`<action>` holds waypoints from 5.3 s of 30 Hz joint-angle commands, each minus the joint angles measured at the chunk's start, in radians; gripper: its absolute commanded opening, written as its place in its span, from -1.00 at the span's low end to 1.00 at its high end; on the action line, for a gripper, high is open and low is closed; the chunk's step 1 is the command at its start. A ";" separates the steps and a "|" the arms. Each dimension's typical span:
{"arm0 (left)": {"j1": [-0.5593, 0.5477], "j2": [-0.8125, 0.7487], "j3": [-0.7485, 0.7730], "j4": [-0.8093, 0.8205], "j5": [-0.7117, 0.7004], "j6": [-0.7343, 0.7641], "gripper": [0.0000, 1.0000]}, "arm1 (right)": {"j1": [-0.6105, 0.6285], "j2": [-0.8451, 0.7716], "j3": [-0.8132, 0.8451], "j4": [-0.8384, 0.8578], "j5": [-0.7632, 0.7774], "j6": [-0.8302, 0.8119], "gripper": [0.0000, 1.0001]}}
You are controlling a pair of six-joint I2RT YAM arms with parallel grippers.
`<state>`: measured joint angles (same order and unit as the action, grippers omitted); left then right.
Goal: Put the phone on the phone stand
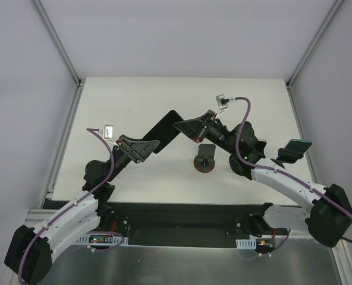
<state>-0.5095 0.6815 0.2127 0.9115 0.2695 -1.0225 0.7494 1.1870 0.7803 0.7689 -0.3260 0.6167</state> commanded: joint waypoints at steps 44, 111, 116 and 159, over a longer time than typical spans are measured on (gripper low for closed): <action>0.019 0.154 0.922 -1.249 0.660 0.891 -1.00 | -0.113 -0.038 0.336 -0.645 -0.817 -0.686 0.32; -0.156 0.660 1.079 -0.855 0.772 1.077 -1.00 | -0.193 -0.454 0.215 -0.842 0.050 -0.781 0.93; -0.214 0.788 1.171 -0.982 0.709 1.228 -1.00 | -0.203 -0.466 0.203 -0.842 0.100 -0.793 0.93; -0.331 1.164 1.346 -1.220 0.450 1.578 -1.00 | -0.259 -0.573 0.105 -0.789 0.338 -0.816 0.93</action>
<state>-0.8238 1.8645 1.5631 -0.3214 0.7483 0.5110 0.4995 0.6228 0.8860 -0.0814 0.0143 -0.1963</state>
